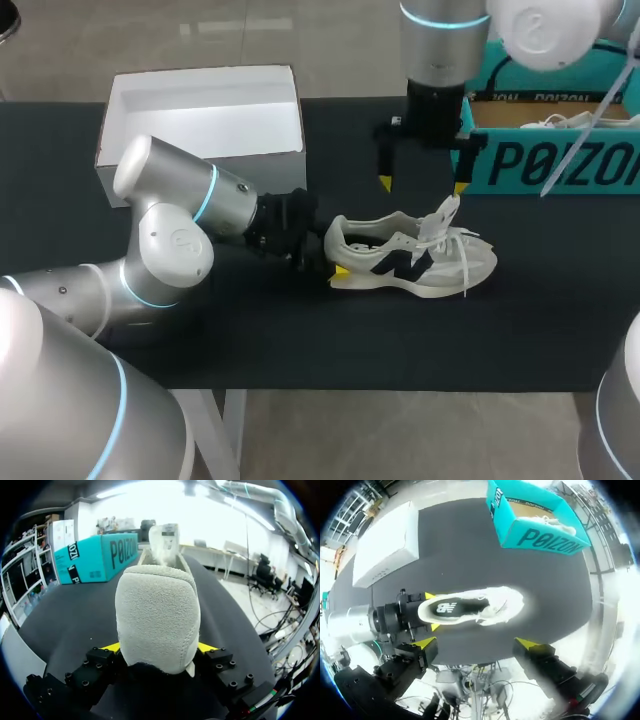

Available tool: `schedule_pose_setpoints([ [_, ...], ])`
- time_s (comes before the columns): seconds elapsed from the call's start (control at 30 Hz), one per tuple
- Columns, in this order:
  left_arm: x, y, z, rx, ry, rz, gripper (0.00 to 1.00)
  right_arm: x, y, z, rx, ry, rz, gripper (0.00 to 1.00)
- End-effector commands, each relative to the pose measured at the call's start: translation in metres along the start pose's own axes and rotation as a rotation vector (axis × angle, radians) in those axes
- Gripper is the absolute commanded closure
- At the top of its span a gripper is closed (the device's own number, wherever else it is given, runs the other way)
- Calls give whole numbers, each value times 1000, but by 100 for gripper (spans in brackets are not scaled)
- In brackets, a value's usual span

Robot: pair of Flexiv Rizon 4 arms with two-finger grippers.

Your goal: Take the shoe out of the shoebox, open the shoe tongue, remove and reinsert the insole, then place the shoe into the shoebox

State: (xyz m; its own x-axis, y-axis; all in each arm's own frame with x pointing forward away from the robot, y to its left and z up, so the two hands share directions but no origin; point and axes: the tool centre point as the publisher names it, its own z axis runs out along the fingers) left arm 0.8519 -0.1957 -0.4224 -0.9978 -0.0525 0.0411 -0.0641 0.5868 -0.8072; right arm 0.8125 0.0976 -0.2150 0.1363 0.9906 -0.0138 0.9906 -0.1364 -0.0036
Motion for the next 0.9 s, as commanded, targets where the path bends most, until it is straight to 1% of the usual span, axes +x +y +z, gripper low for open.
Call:
schedule_pose_setpoints([
  [0.03,0,1,0,2,0,0,100,-10,-5,1,-112,460,-989,0],
  [0.37,0,1,0,2,0,0,100,-10,-5,1,-112,460,-989,0],
  [0.4,0,1,0,2,0,0,100,-6,-4,-1,-133,446,-1078,0],
  [0.43,0,1,0,2,0,0,100,-1,-1,-5,-124,378,-1222,0],
  [0.47,0,1,0,2,0,0,100,2,0,-8,-110,300,-1304,0],
  [0.5,0,1,0,2,0,0,100,3,1,-11,-131,277,-1411,0],
  [0.53,0,1,0,2,0,0,100,5,2,-14,-149,288,-1533,0],
  [0.57,0,1,0,2,0,0,100,4,3,-15,-134,265,-1610,0],
  [0.6,0,1,0,2,0,0,100,5,4,-16,-118,240,-1731,0],
  [0.63,0,1,0,2,0,0,100,5,4,-17,-113,221,-1815,57],
  [0.67,0,1,0,2,0,0,100,3,5,-19,-106,177,-1840,100],
  [0.7,0,1,0,2,0,0,100,1,6,-20,-114,167,-1926,100],
  [0.73,0,1,0,2,0,0,100,1,6,-21,-99,144,-1986,100],
  [0.77,0,1,0,2,0,0,100,-2,8,-23,-91,108,-2004,100],
  [0.8,0,1,0,2,0,0,100,-3,8,-26,-97,111,-2059,100],
  [0.83,0,1,0,2,0,0,100,-4,7,-28,-84,105,-2104,100],
  [0.87,0,1,0,2,0,0,100,-5,7,-30,-58,80,-2120,100],
  [0.9,0,1,0,2,0,0,100,-7,8,-31,-29,81,-2124,100],
])
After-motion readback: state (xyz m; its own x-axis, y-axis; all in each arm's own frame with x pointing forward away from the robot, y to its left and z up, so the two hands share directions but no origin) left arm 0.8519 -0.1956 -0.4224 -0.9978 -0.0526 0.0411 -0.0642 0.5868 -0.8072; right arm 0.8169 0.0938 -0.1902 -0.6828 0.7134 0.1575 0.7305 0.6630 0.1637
